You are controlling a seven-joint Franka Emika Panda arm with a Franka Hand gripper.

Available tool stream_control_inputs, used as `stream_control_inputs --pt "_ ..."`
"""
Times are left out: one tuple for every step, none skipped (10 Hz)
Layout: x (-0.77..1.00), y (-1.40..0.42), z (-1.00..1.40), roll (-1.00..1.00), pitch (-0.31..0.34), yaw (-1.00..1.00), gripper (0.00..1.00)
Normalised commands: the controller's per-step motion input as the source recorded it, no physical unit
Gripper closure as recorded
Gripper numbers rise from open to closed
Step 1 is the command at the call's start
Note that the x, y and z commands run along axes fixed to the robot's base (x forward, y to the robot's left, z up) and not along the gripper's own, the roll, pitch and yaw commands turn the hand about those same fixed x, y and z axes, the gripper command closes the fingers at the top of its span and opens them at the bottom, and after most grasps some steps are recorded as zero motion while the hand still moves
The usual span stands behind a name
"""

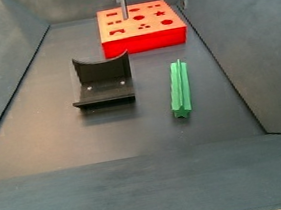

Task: Pick up the star object. Move up. Place the star object on the fixture. Regrasp the star object. Move to above the board. Insert the star object.
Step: Pick up the star object.

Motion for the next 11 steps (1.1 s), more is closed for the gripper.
stream_control_inputs --pt "-0.3 0.24 -0.44 -0.03 -0.11 0.05 0.0" --pt "0.0 0.0 0.0 0.0 -0.019 0.0 0.0" --pt "0.0 0.03 -0.47 0.11 -0.087 0.01 0.0" --pt "-0.1 0.71 -0.65 0.0 -0.196 0.32 0.0" --pt "-0.25 0.44 -0.8 0.08 -0.227 0.34 0.0" --pt "-0.34 0.17 -0.79 0.15 -0.214 0.16 0.0" --pt "-0.52 -0.29 -0.75 0.18 -0.19 -0.07 0.0" --pt "-0.56 -0.41 -0.71 0.19 -0.19 -0.17 0.0" --pt "-0.55 -0.39 -0.66 0.21 -0.203 -0.17 0.0" --pt "-0.31 0.07 -0.45 -0.03 -0.346 -0.46 0.0" --pt "-0.03 0.35 -0.53 -0.09 -0.181 -0.49 0.0"
